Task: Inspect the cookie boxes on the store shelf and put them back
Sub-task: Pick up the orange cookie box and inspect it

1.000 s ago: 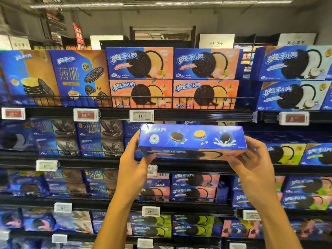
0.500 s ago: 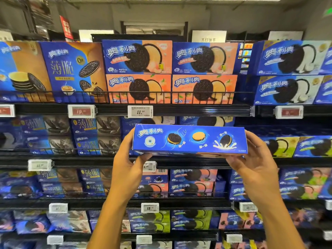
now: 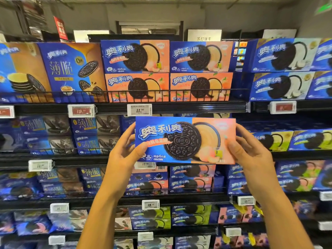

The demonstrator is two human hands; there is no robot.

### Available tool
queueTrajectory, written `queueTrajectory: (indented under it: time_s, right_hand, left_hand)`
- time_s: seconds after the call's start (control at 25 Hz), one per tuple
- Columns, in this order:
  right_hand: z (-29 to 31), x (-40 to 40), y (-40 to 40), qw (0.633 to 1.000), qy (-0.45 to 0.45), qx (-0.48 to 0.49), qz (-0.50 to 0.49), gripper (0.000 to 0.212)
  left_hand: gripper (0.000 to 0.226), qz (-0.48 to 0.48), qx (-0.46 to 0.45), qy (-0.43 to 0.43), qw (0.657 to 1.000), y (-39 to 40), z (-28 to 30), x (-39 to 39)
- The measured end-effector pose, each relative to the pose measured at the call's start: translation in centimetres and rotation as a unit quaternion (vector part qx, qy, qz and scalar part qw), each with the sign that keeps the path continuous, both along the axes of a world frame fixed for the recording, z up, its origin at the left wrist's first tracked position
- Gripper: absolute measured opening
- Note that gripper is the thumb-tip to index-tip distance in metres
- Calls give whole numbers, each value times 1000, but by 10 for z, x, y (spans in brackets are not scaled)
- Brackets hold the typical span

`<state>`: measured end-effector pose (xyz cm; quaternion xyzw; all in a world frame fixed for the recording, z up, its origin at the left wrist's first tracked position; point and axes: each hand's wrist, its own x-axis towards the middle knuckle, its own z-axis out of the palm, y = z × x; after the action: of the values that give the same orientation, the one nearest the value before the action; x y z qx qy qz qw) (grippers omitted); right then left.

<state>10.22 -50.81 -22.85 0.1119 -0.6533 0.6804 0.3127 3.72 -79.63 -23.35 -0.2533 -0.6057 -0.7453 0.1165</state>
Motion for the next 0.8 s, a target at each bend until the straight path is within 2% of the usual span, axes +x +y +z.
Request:
queueTrajectory:
  time_s: [0.16,0.32,0.44,0.52,0.68,0.8]
  right_hand:
    - [2,5,-7,1000,2,-28,-4,34]
    - [0,4,-8,998,-24,-54,3,30]
    - [2,5,-4,993,-47,-87,67,38]
    - [4,5,-8,993,-47,-71,86,40]
    - [6,0,-24,995,-82,-46,-14,32]
    - [6,-1,-33,991,-114,-51,-41,33]
  left_hand:
    - [53,-17,13,-15,1000,-3,1,3]
    - [38,-55,44,-31,997,-9,3,9]
    - [44,-102,96,-56,989,-17,7,16]
    - [44,-114,90,-62,987,-22,11,19]
    - [31,-53,61,-110,991,-18,20,20]
    - [38,-26,72,-149,986,-16,22,16]
